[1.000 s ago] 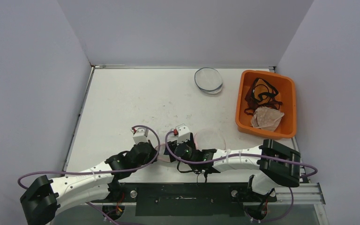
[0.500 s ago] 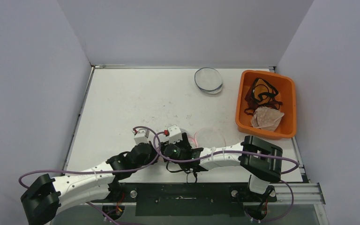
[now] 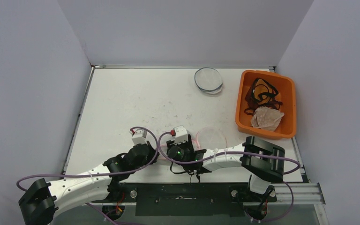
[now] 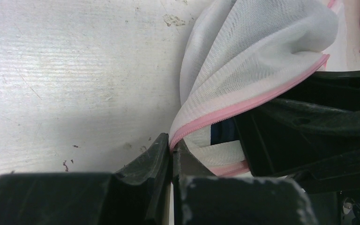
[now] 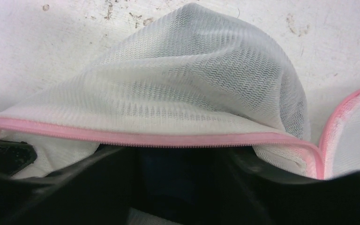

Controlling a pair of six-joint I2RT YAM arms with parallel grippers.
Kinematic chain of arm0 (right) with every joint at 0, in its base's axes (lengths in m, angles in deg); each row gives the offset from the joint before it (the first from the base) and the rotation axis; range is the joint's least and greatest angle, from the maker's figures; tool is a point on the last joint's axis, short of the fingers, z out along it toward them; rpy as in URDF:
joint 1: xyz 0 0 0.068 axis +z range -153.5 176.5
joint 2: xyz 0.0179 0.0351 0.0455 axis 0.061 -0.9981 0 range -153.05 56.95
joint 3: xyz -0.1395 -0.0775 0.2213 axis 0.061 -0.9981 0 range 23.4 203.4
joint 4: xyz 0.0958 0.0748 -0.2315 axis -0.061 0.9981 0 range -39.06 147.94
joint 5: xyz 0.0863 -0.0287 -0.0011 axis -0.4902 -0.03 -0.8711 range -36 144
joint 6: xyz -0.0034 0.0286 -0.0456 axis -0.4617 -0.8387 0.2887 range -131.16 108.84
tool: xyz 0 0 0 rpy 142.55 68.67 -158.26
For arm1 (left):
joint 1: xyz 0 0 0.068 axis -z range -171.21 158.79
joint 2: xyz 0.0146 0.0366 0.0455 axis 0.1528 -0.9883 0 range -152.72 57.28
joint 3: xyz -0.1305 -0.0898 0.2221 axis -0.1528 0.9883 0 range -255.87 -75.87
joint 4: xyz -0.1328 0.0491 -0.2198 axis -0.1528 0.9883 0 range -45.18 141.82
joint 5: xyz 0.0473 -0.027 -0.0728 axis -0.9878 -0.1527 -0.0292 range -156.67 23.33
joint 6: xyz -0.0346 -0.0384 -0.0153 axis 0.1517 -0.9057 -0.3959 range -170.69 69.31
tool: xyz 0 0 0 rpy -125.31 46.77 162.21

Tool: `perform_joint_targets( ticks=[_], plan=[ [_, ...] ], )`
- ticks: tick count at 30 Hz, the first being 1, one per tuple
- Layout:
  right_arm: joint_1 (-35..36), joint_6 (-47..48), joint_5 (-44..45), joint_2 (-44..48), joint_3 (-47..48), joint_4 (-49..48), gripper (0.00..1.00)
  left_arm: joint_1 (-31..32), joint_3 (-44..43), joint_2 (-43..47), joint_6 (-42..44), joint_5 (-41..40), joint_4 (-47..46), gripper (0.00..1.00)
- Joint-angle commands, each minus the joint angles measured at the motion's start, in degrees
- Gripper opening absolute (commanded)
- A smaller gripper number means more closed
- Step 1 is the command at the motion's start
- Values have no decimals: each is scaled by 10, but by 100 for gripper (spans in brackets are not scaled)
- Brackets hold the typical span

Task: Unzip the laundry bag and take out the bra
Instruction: Pick up the bra from the laundry bag.

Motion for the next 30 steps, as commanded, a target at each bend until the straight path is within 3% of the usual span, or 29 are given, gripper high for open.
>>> perform_joint_targets(
  ticks=[1,5,16,17,23,30],
  plan=[
    [-6,-10,0,21,-29,12,67,1,11,9,-4,-7,1,0],
    [-2,-9,-7,22,-21,4,78,1,15,-2,-4,2,-14,0],
    [-1,-1,-1,-59,24,37,79,3,22,-13,-8,18,-30,0],
    [-1,-1,-2,-64,24,38,76,2,23,-11,-8,18,-30,0],
    [-14,-5,3,-63,8,53,31,3,26,1,-9,13,-22,0],
    [-25,4,-1,-21,-15,51,10,3,28,14,-12,11,-15,0]
  ],
)
